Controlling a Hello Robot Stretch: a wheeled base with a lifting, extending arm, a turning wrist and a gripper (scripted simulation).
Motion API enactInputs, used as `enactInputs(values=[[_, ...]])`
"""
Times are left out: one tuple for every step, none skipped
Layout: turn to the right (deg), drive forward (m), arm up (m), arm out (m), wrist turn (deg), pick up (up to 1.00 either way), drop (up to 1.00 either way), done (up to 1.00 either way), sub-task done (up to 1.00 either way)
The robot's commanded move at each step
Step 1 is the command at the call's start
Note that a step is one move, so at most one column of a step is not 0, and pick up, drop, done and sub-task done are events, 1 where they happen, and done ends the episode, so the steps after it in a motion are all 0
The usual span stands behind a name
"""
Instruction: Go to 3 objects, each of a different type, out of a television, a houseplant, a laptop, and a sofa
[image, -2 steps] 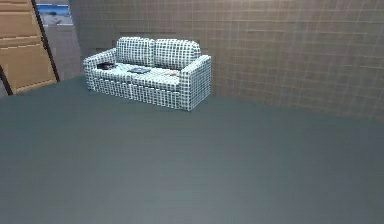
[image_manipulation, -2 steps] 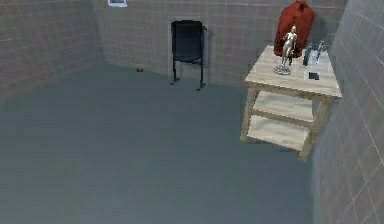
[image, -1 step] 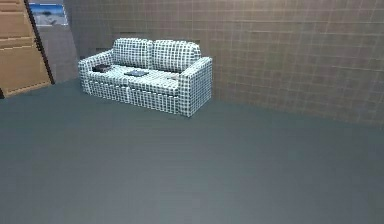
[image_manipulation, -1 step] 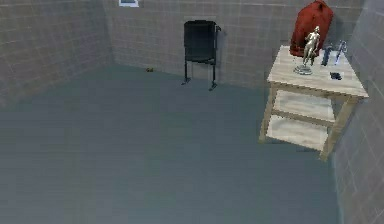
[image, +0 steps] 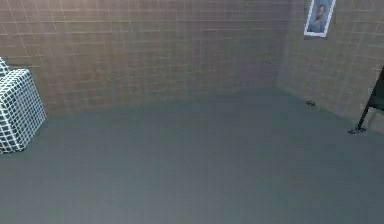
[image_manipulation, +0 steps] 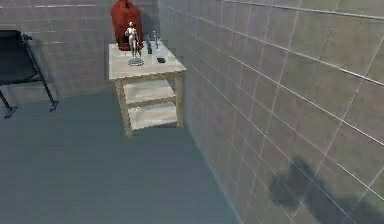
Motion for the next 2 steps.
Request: enactInputs(values=[[36.0, 0.00, 0.00, 0.00, 0.0, 0.00, 0.00, 0.00, 0.00], [0.0, 0.25, 0.00, 0.00, 0.0, 0.00, 0.00, 0.00, 0.00]])
